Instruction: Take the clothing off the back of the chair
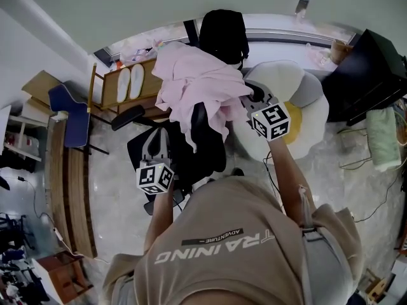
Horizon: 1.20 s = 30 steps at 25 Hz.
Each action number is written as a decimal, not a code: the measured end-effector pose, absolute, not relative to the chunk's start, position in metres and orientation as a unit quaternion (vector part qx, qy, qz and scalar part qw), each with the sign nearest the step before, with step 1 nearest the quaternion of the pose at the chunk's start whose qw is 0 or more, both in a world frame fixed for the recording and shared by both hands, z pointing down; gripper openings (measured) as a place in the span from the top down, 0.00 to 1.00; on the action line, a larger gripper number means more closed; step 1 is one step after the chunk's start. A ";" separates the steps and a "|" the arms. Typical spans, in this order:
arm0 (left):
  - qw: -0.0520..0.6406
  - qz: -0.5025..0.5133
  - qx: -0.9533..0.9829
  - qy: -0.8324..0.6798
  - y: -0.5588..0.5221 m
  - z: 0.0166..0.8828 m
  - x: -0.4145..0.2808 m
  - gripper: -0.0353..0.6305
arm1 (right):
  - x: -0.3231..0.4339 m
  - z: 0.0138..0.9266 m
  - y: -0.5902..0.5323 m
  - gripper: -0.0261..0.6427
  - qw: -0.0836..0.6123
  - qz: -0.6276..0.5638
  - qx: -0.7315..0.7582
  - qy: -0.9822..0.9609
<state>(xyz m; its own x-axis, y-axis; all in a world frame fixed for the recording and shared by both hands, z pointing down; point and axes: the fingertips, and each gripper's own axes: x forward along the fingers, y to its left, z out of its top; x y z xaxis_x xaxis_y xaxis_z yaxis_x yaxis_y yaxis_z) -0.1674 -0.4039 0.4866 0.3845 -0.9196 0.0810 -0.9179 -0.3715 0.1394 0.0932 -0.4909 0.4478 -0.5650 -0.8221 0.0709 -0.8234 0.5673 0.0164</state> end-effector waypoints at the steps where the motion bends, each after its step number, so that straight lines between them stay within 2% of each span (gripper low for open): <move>1: 0.082 -0.006 0.828 -0.554 -0.402 0.488 -0.169 0.93 | 0.093 0.445 -0.487 0.86 0.031 0.007 0.468 -0.883; 19: 0.091 -0.007 0.851 -0.517 -0.355 0.502 -0.176 0.93 | 0.073 0.421 -0.383 0.86 0.020 -0.029 0.478 -0.878; 30: 0.089 0.000 0.820 -0.565 -0.268 0.494 -0.170 0.93 | 0.071 0.402 -0.326 0.86 -0.016 -0.035 0.430 -0.902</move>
<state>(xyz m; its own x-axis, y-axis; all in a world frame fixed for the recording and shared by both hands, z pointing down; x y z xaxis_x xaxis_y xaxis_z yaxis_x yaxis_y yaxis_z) -0.1696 -0.2679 0.4938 0.3618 -0.9269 0.1003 -0.9267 -0.3458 0.1472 0.0707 -0.3256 0.4019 -0.6292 -0.7751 -0.0587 -0.7773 0.6272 0.0498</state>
